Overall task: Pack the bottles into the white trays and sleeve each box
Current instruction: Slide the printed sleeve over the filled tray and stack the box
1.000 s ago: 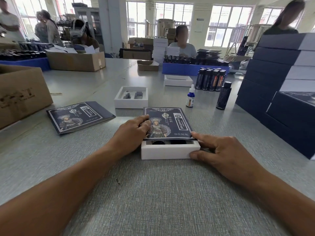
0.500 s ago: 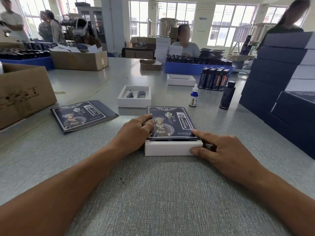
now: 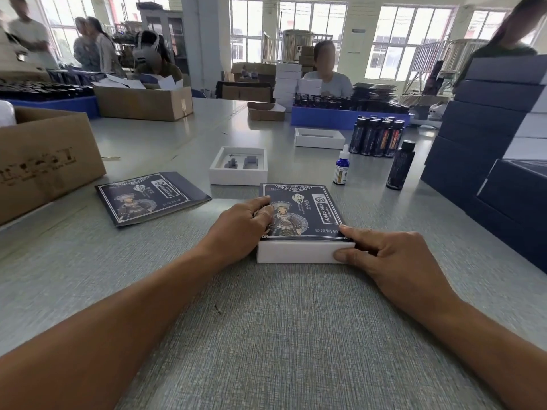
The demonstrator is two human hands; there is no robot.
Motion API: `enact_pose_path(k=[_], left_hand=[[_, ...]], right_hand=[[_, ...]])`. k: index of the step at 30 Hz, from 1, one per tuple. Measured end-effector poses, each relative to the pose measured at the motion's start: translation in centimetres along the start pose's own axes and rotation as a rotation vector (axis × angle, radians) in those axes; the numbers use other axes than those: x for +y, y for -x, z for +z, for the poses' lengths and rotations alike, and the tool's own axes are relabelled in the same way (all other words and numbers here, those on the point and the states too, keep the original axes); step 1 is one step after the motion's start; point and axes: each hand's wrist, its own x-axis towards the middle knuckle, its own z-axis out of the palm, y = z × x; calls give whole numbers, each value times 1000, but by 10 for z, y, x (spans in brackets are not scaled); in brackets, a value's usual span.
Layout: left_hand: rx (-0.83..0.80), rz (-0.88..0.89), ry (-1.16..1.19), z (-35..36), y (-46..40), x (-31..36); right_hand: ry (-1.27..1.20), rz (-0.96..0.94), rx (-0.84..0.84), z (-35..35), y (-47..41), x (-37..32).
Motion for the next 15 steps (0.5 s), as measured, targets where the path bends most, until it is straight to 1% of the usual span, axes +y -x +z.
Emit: enact_pose_path(k=[4, 6, 7, 9, 11, 12, 13, 15], left_hand=[[-20, 23, 2, -3, 0, 2], [-80, 59, -42, -13, 1, 5], [-142, 85, -80, -19, 3, 7], [-316, 133, -200, -34, 9, 9], [-452, 147, -302, -42, 16, 12], [-477, 149, -340, -43, 18, 14], [-468, 153, -390, -42, 20, 15], [-398, 174, -512, -37, 21, 18]], right_hand=[[-22, 1, 14, 1, 0, 1], [-30, 4, -7, 0, -1, 1], [-37, 8, -19, -1, -1, 2], [-56, 18, -30, -3, -2, 3], [-59, 22, -27, -5, -2, 3], [-61, 21, -26, -5, -2, 4], [-69, 23, -27, -6, -2, 5], [-88, 35, -30, -8, -3, 7]])
